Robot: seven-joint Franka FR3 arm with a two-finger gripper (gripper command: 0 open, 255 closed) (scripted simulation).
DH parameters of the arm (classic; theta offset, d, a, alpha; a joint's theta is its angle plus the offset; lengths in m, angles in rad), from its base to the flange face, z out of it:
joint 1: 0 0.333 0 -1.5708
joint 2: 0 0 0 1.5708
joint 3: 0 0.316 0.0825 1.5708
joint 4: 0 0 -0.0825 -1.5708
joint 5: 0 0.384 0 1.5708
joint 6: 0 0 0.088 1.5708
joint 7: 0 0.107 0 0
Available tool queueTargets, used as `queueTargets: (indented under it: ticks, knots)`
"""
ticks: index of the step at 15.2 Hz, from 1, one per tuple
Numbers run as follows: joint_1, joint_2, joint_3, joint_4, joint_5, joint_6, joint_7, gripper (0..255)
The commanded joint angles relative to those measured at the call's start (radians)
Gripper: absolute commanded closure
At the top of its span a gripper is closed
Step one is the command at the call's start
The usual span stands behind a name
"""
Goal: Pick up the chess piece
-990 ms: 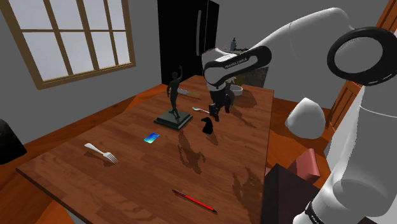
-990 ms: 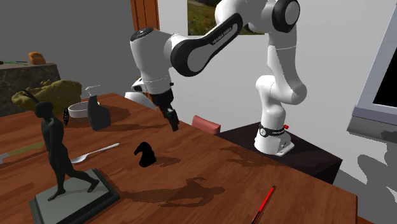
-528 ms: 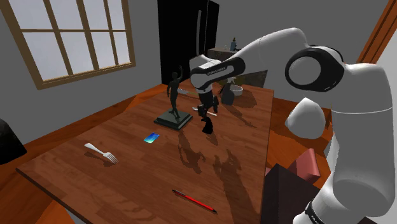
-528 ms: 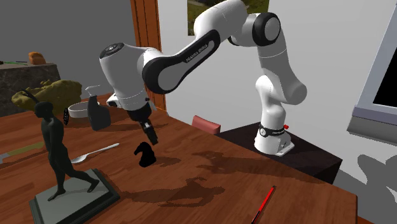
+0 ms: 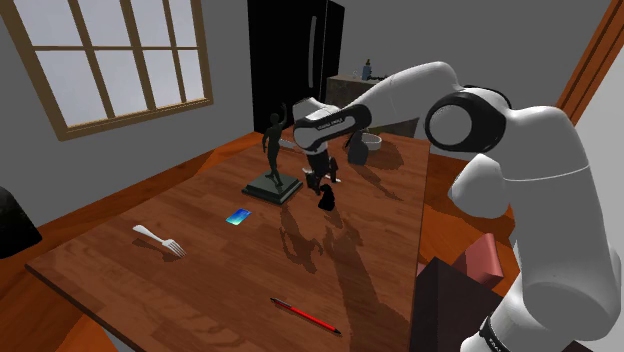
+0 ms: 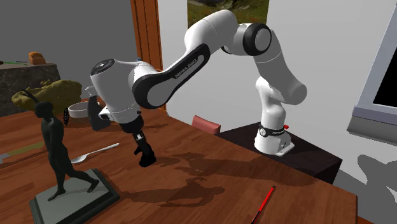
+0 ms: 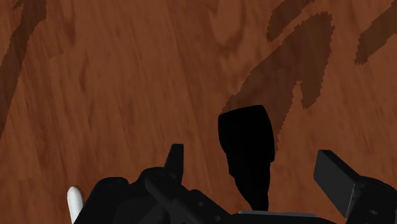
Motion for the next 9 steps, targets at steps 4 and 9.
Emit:
queueTargets:
  ticks: [4, 9]
  knots:
    - [-0.002, 0.015, -0.001, -0.014, -0.002, 0.029, 0.004, 255]
    - [-0.002, 0.014, -0.001, -0.015, -0.002, 0.030, 0.004, 255]
